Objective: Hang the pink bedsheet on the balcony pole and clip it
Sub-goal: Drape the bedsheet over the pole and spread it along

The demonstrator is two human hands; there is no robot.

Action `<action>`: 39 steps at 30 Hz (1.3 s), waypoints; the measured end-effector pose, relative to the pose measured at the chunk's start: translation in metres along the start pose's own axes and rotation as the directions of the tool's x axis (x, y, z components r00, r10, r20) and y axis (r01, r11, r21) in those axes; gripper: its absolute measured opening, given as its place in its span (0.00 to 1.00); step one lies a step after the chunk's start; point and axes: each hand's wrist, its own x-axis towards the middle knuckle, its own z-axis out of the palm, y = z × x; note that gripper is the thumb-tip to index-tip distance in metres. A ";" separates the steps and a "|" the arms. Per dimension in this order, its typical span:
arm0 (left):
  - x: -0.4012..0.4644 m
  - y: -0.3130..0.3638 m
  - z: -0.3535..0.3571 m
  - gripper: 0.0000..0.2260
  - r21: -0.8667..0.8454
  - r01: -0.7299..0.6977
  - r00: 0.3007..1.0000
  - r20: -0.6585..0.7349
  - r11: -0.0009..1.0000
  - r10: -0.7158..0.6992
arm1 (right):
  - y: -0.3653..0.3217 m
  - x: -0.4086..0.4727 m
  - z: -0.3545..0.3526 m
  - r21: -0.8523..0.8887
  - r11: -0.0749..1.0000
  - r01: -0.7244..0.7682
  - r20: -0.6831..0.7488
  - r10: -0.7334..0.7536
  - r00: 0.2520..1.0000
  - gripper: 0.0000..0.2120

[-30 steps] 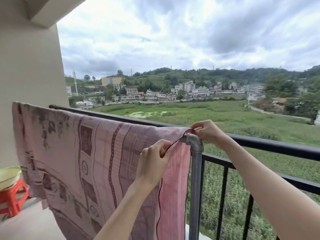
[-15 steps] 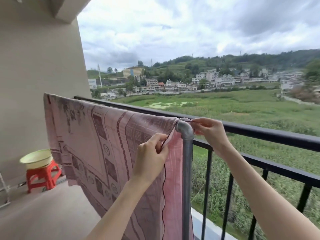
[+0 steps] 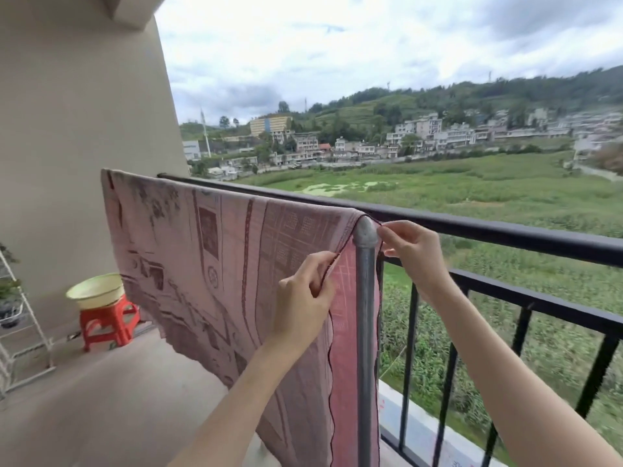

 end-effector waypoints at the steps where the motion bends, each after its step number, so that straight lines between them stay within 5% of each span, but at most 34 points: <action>1: -0.004 -0.003 0.004 0.12 0.003 0.019 1.000 -0.003 1.000 -0.019 | 0.007 -0.006 0.001 0.015 1.000 -0.014 -0.005 0.014 1.000 0.03; 6: -0.002 0.000 0.018 0.11 0.006 0.110 0.994 -0.009 0.994 -0.110 | 0.012 -0.018 0.008 0.080 0.997 0.004 -0.039 -0.001 0.999 0.05; 11: -0.013 -0.020 0.029 0.09 0.134 0.275 0.961 -0.032 0.952 -0.273 | 0.027 -0.042 0.014 -0.001 1.000 -0.013 0.082 0.013 0.997 0.10; 14: -0.019 -0.031 0.039 0.07 0.127 0.229 0.972 0.031 0.965 -0.235 | 0.034 -0.053 0.023 -0.037 0.999 -0.017 0.162 0.023 0.987 0.12; 20: -0.025 -0.037 0.032 0.04 -0.031 0.180 0.973 0.154 0.983 -0.174 | 0.044 -0.075 0.036 -0.191 0.981 -0.004 0.035 0.011 0.999 0.13; 24: -0.037 -0.059 0.009 0.10 0.063 0.032 0.975 0.216 0.998 -0.045 | 0.035 -0.098 0.042 -0.471 0.846 0.251 -0.062 -0.316 0.947 0.20; 29: -0.030 -0.092 -0.055 0.20 0.292 -0.008 0.989 0.143 0.956 -0.035 | -0.006 -0.095 0.085 -0.491 0.671 0.556 0.123 -0.578 0.806 0.21; 33: -0.029 -0.131 -0.122 0.24 0.468 0.023 0.998 0.038 0.883 -0.046 | -0.008 -0.084 0.159 -0.471 0.649 0.597 0.361 -0.476 0.802 0.25; 39: -0.041 -0.236 -0.209 0.26 0.575 0.196 0.971 -0.001 0.794 -0.239 | 0.005 -0.068 0.297 -0.523 0.540 0.660 0.595 -0.324 0.736 0.30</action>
